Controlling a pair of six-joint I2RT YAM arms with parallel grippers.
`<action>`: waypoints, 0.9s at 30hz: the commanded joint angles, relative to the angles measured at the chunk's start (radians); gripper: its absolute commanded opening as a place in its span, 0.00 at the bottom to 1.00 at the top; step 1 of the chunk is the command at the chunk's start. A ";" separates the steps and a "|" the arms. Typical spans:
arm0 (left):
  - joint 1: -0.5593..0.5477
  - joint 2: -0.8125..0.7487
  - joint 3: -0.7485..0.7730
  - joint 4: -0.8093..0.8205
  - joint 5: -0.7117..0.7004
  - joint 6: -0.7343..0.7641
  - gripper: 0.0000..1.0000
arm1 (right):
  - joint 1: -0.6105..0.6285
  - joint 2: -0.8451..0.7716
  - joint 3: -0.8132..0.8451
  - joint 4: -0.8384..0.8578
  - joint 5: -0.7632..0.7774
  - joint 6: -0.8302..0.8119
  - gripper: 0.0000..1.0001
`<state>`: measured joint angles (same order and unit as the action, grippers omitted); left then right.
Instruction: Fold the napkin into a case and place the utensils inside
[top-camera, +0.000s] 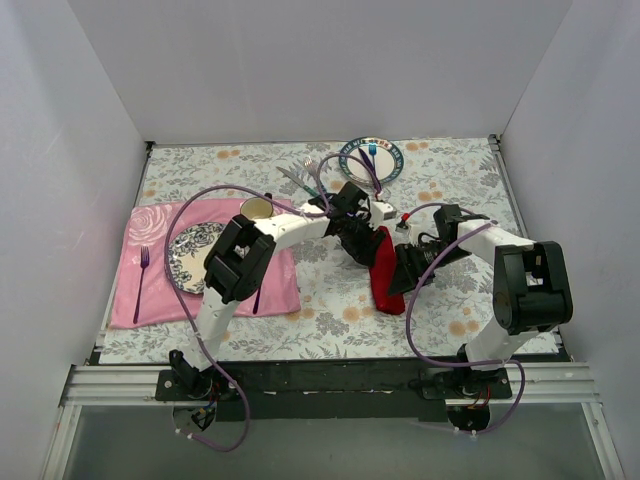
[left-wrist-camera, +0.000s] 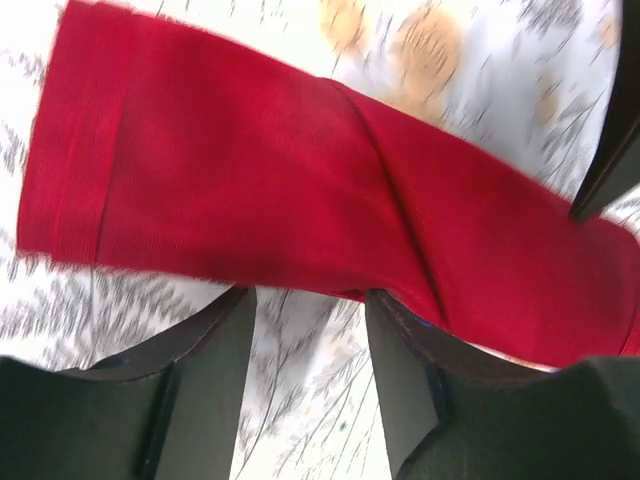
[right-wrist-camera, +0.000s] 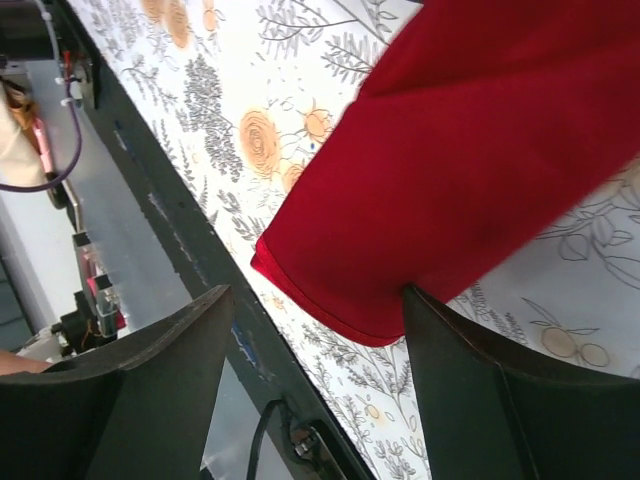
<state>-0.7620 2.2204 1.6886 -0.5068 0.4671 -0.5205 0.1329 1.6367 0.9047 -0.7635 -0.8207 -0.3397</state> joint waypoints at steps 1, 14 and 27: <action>0.032 0.021 0.011 0.019 0.030 -0.067 0.49 | -0.007 -0.053 0.031 -0.066 -0.078 -0.031 0.76; 0.207 -0.292 -0.107 0.085 0.068 -0.137 0.66 | 0.008 -0.111 0.140 0.009 0.066 -0.088 0.40; 0.245 -0.016 0.246 0.125 -0.685 -0.483 0.79 | 0.013 -0.175 0.255 0.170 0.255 0.062 0.66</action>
<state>-0.5282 2.1284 1.8694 -0.3763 0.0837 -0.9054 0.1425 1.5097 1.0760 -0.6472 -0.6456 -0.3161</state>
